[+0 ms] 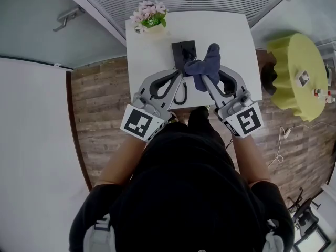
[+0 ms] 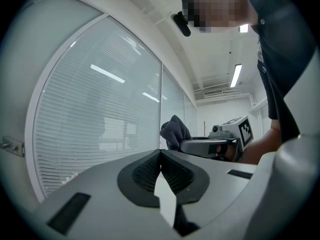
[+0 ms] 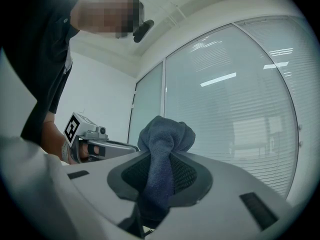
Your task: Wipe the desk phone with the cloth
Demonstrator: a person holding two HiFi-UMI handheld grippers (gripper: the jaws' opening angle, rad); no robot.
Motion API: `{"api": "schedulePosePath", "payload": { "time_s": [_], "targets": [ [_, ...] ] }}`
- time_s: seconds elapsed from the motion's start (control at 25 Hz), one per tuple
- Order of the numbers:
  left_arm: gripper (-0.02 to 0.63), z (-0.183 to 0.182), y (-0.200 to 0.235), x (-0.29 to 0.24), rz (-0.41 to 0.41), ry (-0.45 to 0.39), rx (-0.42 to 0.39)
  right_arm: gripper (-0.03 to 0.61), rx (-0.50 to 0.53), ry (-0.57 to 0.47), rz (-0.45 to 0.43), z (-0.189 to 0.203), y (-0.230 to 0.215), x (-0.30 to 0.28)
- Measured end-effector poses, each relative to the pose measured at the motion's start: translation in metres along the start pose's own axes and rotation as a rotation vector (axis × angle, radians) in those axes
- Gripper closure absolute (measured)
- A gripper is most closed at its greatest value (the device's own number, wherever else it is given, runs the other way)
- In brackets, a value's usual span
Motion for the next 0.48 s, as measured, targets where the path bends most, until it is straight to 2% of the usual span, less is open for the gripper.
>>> {"api": "schedulePosePath", "payload": {
  "time_s": [0.2, 0.48],
  "targets": [
    [0.603, -0.0021, -0.0006, 0.0003, -0.008, -0.018, 0.01, 0.474, 0.002, 0.0, 0.003, -0.0004, 0.0017, 0.0006],
    [0.603, 0.0063, -0.0009, 0.0022, 0.001, 0.014, -0.017, 0.474, -0.002, -0.002, -0.006, -0.0017, 0.0031, -0.0014]
  ]
}}
Point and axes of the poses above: the fingertips, and each gripper's own axes: x backward along the fingers, y to its left, z out of its underside, the point moved 1 cm from there along x, backward along the fingers, and after that the axes turned 9 degrees about y, right-handed, at the moved point
